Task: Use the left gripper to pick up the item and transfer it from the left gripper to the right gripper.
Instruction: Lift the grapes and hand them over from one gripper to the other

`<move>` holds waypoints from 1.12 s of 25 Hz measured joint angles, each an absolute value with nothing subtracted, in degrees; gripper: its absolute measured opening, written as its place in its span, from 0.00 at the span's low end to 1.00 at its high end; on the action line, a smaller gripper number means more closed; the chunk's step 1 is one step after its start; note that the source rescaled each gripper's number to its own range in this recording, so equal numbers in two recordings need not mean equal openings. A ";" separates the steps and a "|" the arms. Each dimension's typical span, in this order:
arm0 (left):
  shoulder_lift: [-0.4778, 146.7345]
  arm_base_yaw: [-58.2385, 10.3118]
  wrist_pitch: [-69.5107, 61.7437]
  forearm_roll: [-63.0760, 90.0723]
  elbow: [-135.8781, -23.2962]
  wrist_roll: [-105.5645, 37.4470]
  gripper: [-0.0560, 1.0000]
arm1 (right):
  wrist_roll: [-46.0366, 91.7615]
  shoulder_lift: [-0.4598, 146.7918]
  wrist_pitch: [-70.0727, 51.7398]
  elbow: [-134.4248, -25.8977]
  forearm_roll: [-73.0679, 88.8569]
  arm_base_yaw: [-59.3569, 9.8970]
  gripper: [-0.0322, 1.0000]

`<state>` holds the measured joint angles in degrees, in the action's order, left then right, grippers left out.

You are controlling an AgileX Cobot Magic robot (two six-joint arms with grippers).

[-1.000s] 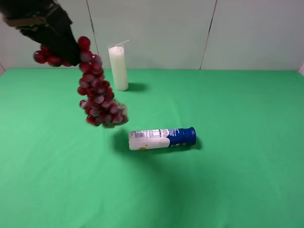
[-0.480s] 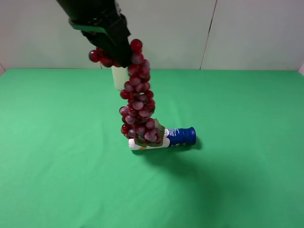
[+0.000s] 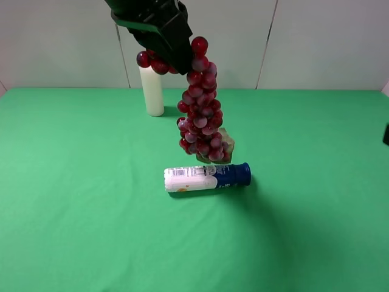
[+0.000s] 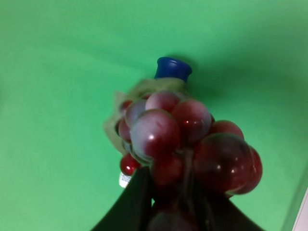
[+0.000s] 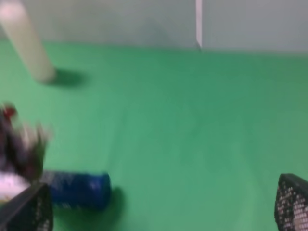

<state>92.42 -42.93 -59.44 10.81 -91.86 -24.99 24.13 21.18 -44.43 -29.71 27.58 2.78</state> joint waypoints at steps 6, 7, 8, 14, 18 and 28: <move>92.42 -42.93 -58.05 10.81 -91.86 -25.03 0.06 | 47.60 29.29 -40.56 -29.71 45.24 2.78 1.00; 92.42 -42.93 -57.96 10.81 -91.86 -25.03 0.06 | 50.86 30.58 -40.30 -29.71 48.26 2.78 1.00; 92.42 -42.93 -57.83 10.81 -91.86 -25.03 0.06 | 53.73 31.83 -40.09 -29.71 50.91 2.78 1.00; 92.42 -42.93 -57.17 10.76 -91.86 -25.03 0.06 | 68.91 38.72 -41.90 -29.71 61.93 2.66 1.00; 92.42 -42.93 -57.17 10.76 -91.86 -25.03 0.06 | 76.98 42.82 -42.37 -29.08 68.60 -1.26 1.00; 92.42 -42.93 -57.10 11.92 -91.86 -25.03 0.06 | 87.82 55.77 -38.68 -28.80 76.09 -15.71 1.00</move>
